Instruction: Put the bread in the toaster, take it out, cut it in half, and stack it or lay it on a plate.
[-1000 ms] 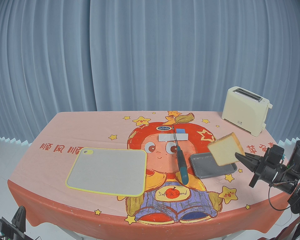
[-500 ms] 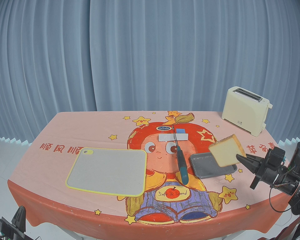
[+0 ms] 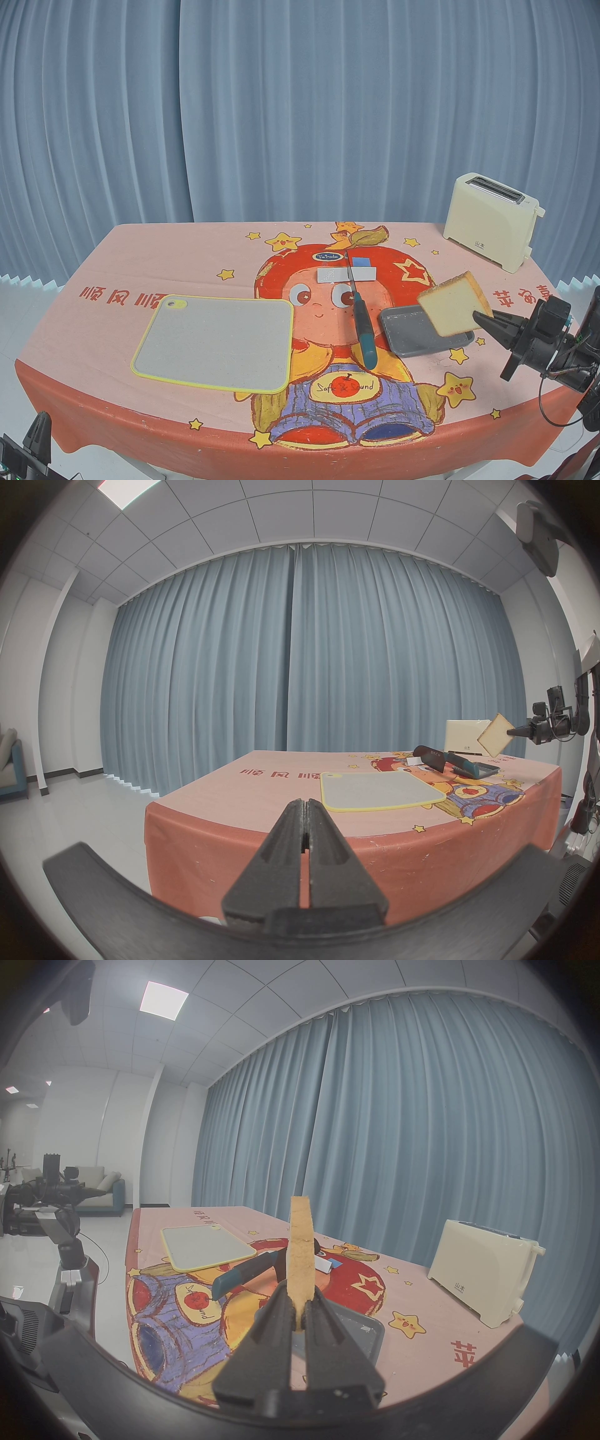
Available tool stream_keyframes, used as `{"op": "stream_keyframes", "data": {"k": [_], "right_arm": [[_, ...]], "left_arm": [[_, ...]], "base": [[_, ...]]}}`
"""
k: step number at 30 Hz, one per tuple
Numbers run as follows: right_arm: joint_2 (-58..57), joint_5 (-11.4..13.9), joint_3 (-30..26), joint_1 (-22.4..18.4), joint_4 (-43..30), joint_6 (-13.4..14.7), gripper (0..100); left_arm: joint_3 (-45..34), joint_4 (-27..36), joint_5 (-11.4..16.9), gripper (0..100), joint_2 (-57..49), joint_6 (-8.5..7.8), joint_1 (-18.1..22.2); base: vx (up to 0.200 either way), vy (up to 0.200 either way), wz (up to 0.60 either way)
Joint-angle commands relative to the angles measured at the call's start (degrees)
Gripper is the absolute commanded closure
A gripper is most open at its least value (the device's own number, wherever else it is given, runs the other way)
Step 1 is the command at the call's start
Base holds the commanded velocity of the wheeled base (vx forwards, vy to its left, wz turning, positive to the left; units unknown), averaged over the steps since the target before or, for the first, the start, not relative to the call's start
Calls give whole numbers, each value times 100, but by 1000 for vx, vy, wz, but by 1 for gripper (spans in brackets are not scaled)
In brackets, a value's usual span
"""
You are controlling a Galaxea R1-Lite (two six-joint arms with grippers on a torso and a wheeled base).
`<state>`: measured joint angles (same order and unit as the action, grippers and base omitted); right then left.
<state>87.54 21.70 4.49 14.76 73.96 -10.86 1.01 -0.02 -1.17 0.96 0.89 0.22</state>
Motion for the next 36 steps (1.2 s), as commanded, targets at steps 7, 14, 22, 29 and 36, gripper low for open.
{"op": "stream_keyframes", "data": {"k": [7,14,22,29,36], "right_arm": [[-9,1,-9,0,4,-4,100],[0,1,-27,0,4,-21,100],[0,1,-71,0,4,-83,100],[-9,1,-71,0,4,-83,100],[-9,1,-71,0,4,-83,100]], "left_arm": [[-101,2,3,100,9,-10,4],[-101,2,3,100,9,-10,4],[-101,2,-6,100,9,8,4],[-92,2,-6,100,9,8,4],[-92,2,-6,100,9,8,4]], "base": [[0,0,0],[0,-171,0],[0,-200,0],[0,-114,0],[0,0,0]]}}
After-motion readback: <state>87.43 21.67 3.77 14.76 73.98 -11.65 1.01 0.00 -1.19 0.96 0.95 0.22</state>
